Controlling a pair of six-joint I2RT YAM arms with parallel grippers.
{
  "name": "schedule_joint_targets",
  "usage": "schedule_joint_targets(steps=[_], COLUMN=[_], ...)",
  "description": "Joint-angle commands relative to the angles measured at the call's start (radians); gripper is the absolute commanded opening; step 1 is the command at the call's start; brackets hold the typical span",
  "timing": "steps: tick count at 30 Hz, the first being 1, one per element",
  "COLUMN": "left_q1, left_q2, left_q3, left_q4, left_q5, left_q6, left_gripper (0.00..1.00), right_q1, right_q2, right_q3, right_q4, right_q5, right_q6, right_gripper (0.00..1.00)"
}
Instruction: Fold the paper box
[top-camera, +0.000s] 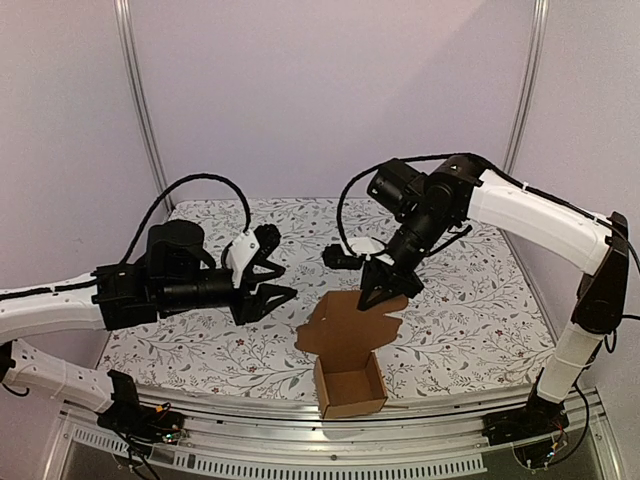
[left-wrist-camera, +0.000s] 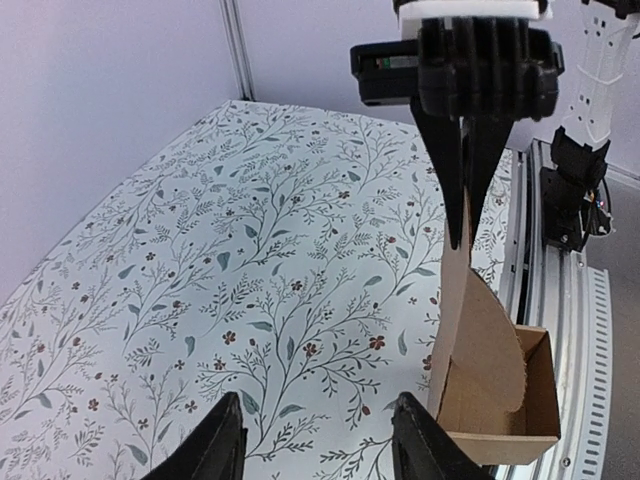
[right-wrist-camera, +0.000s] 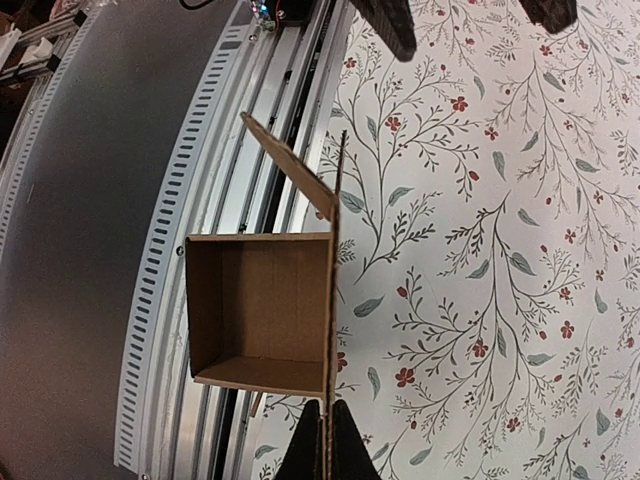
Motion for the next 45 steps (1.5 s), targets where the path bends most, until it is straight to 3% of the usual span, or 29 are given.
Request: schedule_joint_targets(steps=[1,16,25,34,45], left_q1=[0.008,-0.014,-0.014,-0.019,-0.027], left_q2=[0.068,0.163,0.145,0.245,0.311], left_q3=[0.003,0.013,0.019,0.050,0.073], left_q4=[0.079,0.213,0.148,0.280,0.345], left_q5=[0.124,0.300,0.325,0.364,0.440], left_q6=[-0.011,-0.027,-0.016,-0.045,-0.078], left_gripper=[0.49,0.46,0.45,0.40,0.09], right_q1=[0.017,0.025,0.027,0.091,0.106], right_q2=[-0.016,0.018,0.017,0.007,-0.002], right_q3=[0.037,0.075,0.068,0.082,0.082], right_q4=[-0.020,-0.022,-0.016,-0.043,-0.041], right_q5=[-0.010,0.005,0.006,-0.013,-0.041], right_q6=[-0.008,0.021,0.028,0.010,0.010], right_gripper=[0.00,0.00,0.00,0.00,0.00])
